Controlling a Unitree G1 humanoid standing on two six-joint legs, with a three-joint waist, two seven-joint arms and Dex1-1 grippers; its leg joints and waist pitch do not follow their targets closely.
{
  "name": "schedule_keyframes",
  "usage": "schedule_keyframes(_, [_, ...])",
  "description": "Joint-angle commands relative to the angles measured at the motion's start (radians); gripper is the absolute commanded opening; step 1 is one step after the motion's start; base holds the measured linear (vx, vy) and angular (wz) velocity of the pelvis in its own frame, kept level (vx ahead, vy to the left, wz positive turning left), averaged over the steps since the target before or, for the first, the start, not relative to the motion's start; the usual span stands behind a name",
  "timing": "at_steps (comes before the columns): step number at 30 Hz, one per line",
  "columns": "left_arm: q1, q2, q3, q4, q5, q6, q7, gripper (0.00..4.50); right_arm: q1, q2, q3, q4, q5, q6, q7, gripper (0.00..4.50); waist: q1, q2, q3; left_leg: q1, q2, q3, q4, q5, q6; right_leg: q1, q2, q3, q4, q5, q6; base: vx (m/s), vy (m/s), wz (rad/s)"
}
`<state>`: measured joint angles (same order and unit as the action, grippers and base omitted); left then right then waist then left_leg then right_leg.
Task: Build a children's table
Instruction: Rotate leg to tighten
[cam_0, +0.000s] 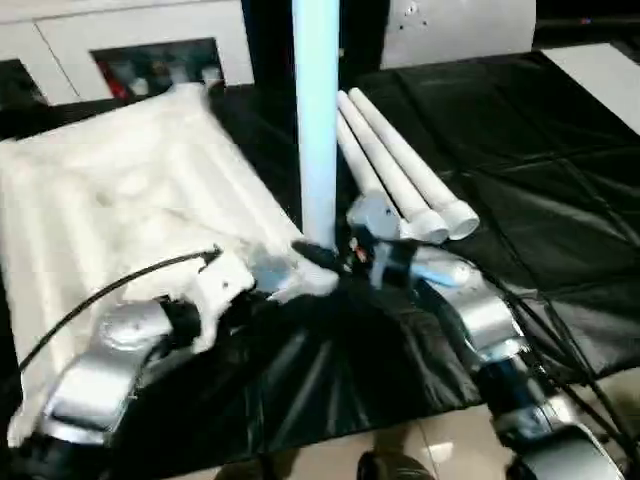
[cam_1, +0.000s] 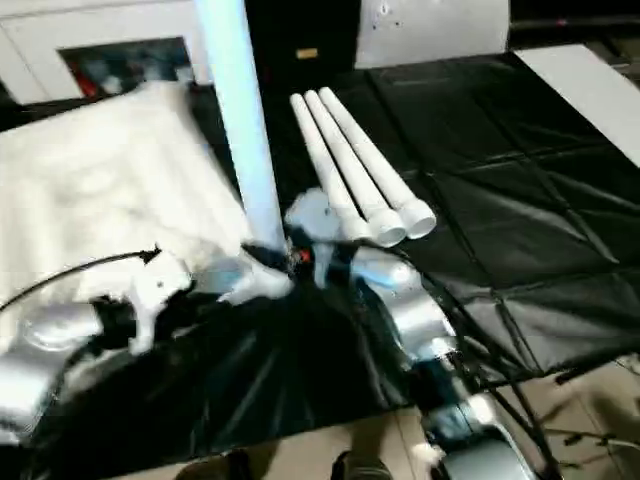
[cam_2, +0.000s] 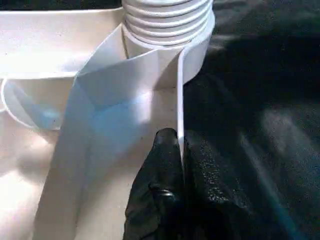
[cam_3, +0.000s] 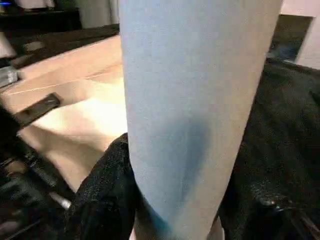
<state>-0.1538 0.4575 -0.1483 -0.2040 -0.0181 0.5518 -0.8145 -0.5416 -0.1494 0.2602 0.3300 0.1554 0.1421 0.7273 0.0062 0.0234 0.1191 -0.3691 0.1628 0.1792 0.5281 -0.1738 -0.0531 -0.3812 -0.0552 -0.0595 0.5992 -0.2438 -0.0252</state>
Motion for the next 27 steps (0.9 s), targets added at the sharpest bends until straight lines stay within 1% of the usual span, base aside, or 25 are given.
schedule_keyframes(1, [-0.001,-0.068,-0.086,-0.046,0.01,0.082,0.046,0.0,0.041,0.019,0.059,0.149,-0.067,0.079,-0.034,1.88,0.003,-0.011,-0.025,-0.002,0.077,-0.029,-0.059,-0.157,0.097,0.023,-0.093,0.067,-0.085,-0.186,-0.208,0.0,0.0,0.0])
schedule_keyframes(2, [-0.014,-0.086,-0.096,-0.056,0.01,0.111,0.073,0.0,0.037,0.026,0.063,0.151,-0.062,0.085,-0.032,1.88,0.005,-0.006,-0.022,0.001,0.078,-0.029,-0.057,-0.156,0.098,0.022,-0.095,0.068,-0.087,-0.176,-0.214,0.0,0.0,0.0])
schedule_keyframes(3, [-0.022,-0.095,-0.101,-0.062,0.009,0.128,0.088,0.0,0.035,0.03,0.066,0.151,-0.058,0.09,-0.03,1.88,0.005,-0.011,-0.023,0.002,0.076,-0.027,-0.056,-0.158,0.097,0.023,-0.095,0.068,-0.086,-0.171,-0.219,0.0,0.0,0.0])
schedule_keyframes(4, [-0.029,-0.093,-0.109,-0.065,0.013,0.134,0.1,0.0,0.034,0.033,0.071,0.152,-0.058,0.093,-0.028,1.88,0.004,-0.013,-0.023,0.001,0.076,-0.028,-0.057,-0.162,0.096,0.026,-0.095,0.066,-0.087,-0.182,-0.215,0.0,0.0,0.0])
schedule_keyframes(5, [-0.029,-0.093,-0.109,-0.065,0.013,0.134,0.1,0.0,0.034,0.033,0.071,0.152,-0.058,0.093,-0.028,1.88,0.004,-0.013,-0.023,0.001,0.076,-0.028,-0.057,-0.162,0.096,0.026,-0.095,0.066,-0.087,-0.182,-0.215,0.0,0.0,0.0])
schedule_keyframes(6, [-0.036,-0.085,-0.124,-0.069,0.034,0.138,0.111,0.0,0.037,0.038,0.078,0.155,-0.064,0.099,-0.02,1.88,0.005,-0.014,-0.021,0.003,0.076,-0.028,-0.057,-0.181,0.095,0.023,-0.094,0.067,-0.09,-0.209,-0.201,0.0,0.0,0.0])
schedule_keyframes(7, [-0.038,-0.082,-0.133,-0.07,0.049,0.136,0.114,0.0,0.038,0.042,0.078,0.159,-0.067,0.099,-0.02,1.88,0.006,-0.015,-0.021,0.003,0.076,-0.029,-0.057,-0.184,0.092,0.023,-0.095,0.068,-0.091,-0.217,-0.194,0.0,0.0,0.0])
schedule_keyframes(11, [-0.038,-0.088,-0.133,-0.08,0.062,0.157,0.119,0.0,0.04,0.049,0.08,0.171,-0.073,0.091,-0.019,1.88,0.006,-0.017,-0.019,0.004,0.075,-0.03,-0.06,-0.212,0.08,0.021,-0.096,0.068,-0.096,-0.26,-0.183,0.0,0.0,0.0])
schedule_keyframes(12, [-0.04,-0.087,-0.133,-0.081,0.068,0.164,0.121,0.0,0.038,0.052,0.078,0.177,-0.074,0.09,-0.026,1.88,0.007,-0.017,-0.021,0.004,0.075,-0.031,-0.06,-0.216,0.074,0.021,-0.097,0.069,-0.097,-0.277,-0.176,0.0,0.0,0.0])
schedule_keyframes(13, [-0.042,-0.082,-0.134,-0.081,0.074,0.169,0.122,0.0,0.035,0.061,0.066,0.187,-0.063,0.096,-0.028,1.88,0.008,-0.014,-0.021,0.004,0.076,-0.032,-0.06,-0.215,0.073,0.021,-0.098,0.069,-0.096,-0.275,-0.176,0.0,0.0,0.0])
schedule_keyframes(14, [-0.044,-0.076,-0.135,-0.081,0.076,0.173,0.126,0.0,0.031,0.067,0.056,0.195,-0.055,0.101,-0.033,1.88,0.006,-0.016,-0.021,0.003,0.075,-0.032,-0.06,-0.217,0.073,0.021,-0.097,0.069,-0.096,-0.274,-0.178,0.0,0.0,0.0])
schedule_keyframes(15, [-0.046,-0.071,-0.128,-0.08,0.072,0.171,0.132,0.0,0.026,0.073,0.048,0.205,-0.049,0.101,-0.04,2.23,0.006,-0.014,-0.02,0.003,0.075,-0.033,-0.061,-0.228,0.071,0.02,-0.097,0.068,-0.097,-0.288,-0.178,0.0,0.0,0.0])
schedule_keyframes(16, [-0.046,-0.071,-0.128,-0.08,0.071,0.171,0.132,0.0,0.026,0.073,0.048,0.205,-0.049,0.101,-0.04,2.44,0.005,-0.015,-0.021,0.003,0.075,-0.032,-0.06,-0.23,0.07,0.02,-0.097,0.069,-0.098,-0.292,-0.177,0.0,0.0,0.0])
schedule_keyframes(17, [-0.05,-0.056,-0.127,-0.076,0.075,0.145,0.131,0.0,0.022,0.076,0.041,0.213,-0.05,0.095,-0.046,2.61,0.005,-0.016,-0.02,0.002,0.075,-0.033,-0.061,-0.23,0.069,0.021,-0.098,0.069,-0.098,-0.295,-0.176,0.0,0.0,0.0])
schedule_keyframes(19, [-0.056,-0.048,-0.122,-0.07,0.078,0.13,0.125,0.0,0.019,0.078,0.034,0.219,-0.052,0.082,-0.049,2.68,0.006,-0.012,-0.027,0.007,0.075,-0.032,-0.057,-0.206,0.068,0.021,-0.097,0.07,-0.095,-0.255,-0.189,0.0,0.0,0.0])
schedule_keyframes(20, [-0.059,-0.043,-0.118,-0.065,0.079,0.122,0.121,0.0,0.017,0.078,0.028,0.221,-0.05,0.077,-0.052,2.68,0.008,-0.01,-0.031,0.007,0.076,-0.029,-0.053,-0.172,0.075,0.023,-0.094,0.07,-0.088,-0.174,-0.2,0.0,0.0,0.0])
schedule_keyframes(21, [-0.064,-0.036,-0.116,-0.058,0.079,0.112,0.114,0.0,0.016,0.077,0.024,0.224,-0.05,0.069,-0.053,2.79,0.008,-0.009,-0.032,0.003,0.076,-0.03,-0.052,-0.135,0.086,0.027,-0.091,0.066,-0.078,-0.097,-0.214,0.0,0.0,0.0])
schedule_keyframes(22, [-0.065,-0.033,-0.114,-0.055,0.079,0.109,0.112,0.0,0.015,0.076,0.023,0.225,-0.05,0.066,-0.053,2.96,0.009,-0.009,-0.034,0.004,0.075,-0.03,-0.05,-0.12,0.093,0.028,-0.09,0.065,-0.075,-0.062,-0.22,0.0,0.0,0.0])
schedule_keyframes(23, [-0.07,-0.019,-0.117,-0.046,0.084,0.095,0.1,0.0,0.012,0.076,0.018,0.23,-0.052,0.056,-0.051,3.07,0.01,0.0,-0.037,0.005,0.074,-0.03,-0.047,-0.099,0.104,0.031,-0.092,0.064,-0.07,-0.01,-0.233,0.0,0.0,0.0])
schedule_keyframes(24, [-0.077,0.002,-0.122,-0.034,0.089,0.08,0.081,0.0,0.008,0.074,0.011,0.236,-0.055,0.045,-0.048,3.12,0.009,-0.002,-0.037,0.005,0.073,-0.028,-0.046,-0.1,0.111,0.032,-0.091,0.062,-0.071,0.005,-0.244,0.0,0.0,0.0])
schedule_keyframes(25, [-0.084,0.016,-0.117,-0.018,0.085,0.065,0.067,0.0,0.007,0.067,0.004,0.229,-0.053,0.036,-0.038,3.17,0.013,0.006,-0.042,0.009,0.073,-0.028,-0.043,-0.106,0.109,0.034,-0.093,0.062,-0.069,0.004,-0.254,0.0,0.0,0.0])
schedule_keyframes(26, [-0.085,0.017,-0.116,-0.016,0.084,0.063,0.065,0.0,0.007,0.066,0.003,0.228,-0.052,0.036,-0.036,3.28,0.013,0.003,-0.041,0.01,0.072,-0.025,-0.042,-0.109,0.11,0.032,-0.092,0.063,-0.072,0.007,-0.256,0.0,0.0,0.0])
schedule_keyframes(27, [-0.092,0.025,-0.109,0.0,0.076,0.047,0.05,0.0,0.01,0.057,-0.003,0.213,-0.044,0.036,-0.021,3.41,0.018,0.003,-0.045,0.01,0.074,-0.025,-0.04,-0.093,0.109,0.036,-0.092,0.062,-0.067,0.038,-0.263,0.0,0.0,0.0])
